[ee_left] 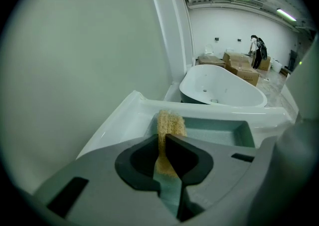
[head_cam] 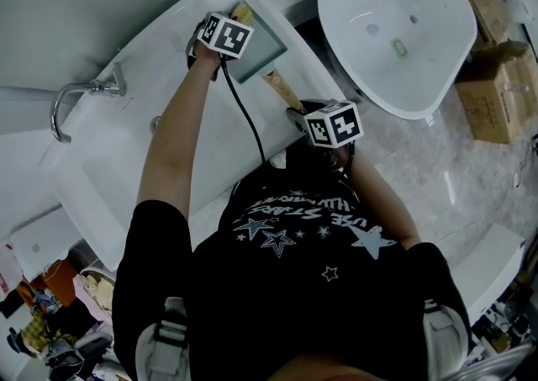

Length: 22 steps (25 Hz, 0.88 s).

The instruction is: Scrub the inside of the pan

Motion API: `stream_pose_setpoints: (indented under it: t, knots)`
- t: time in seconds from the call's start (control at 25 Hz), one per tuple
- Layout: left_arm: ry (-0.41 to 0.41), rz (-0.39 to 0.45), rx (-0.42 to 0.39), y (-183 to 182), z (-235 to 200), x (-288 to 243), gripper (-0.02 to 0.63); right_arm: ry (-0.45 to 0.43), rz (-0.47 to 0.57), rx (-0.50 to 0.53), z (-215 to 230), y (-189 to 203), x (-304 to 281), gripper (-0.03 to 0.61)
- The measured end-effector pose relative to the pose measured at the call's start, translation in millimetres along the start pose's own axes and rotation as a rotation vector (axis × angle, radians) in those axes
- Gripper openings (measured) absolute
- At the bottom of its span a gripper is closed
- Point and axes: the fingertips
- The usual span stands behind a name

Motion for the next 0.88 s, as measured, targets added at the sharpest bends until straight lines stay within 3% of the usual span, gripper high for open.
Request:
stream_pose_setpoints:
  t: [0.2,0.64,0.88]
  knots:
    - [0.024,0.062,0.061,4.5,4.2,25.7,0.051,0.045,0.02,0.012,-3.4,-0.7,-1.4,0.133]
    - [0.035,0.137,0.079,26.0,16.7,81.8,0.051,0.113,0.101,-0.025,-6.0,0.9,19.0,0.166]
    - [0.053,0.173,0.13,42.1,29.7,108.7,0.051,0.148,0.154,-0.02,-8.3,-1.7,41.8,0.166]
Point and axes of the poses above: the fingertips, and each gripper's own axes: x backward along the fingers, z to its right, y out of its underside, and after that the axes turned 1 degree about -z, right-handed
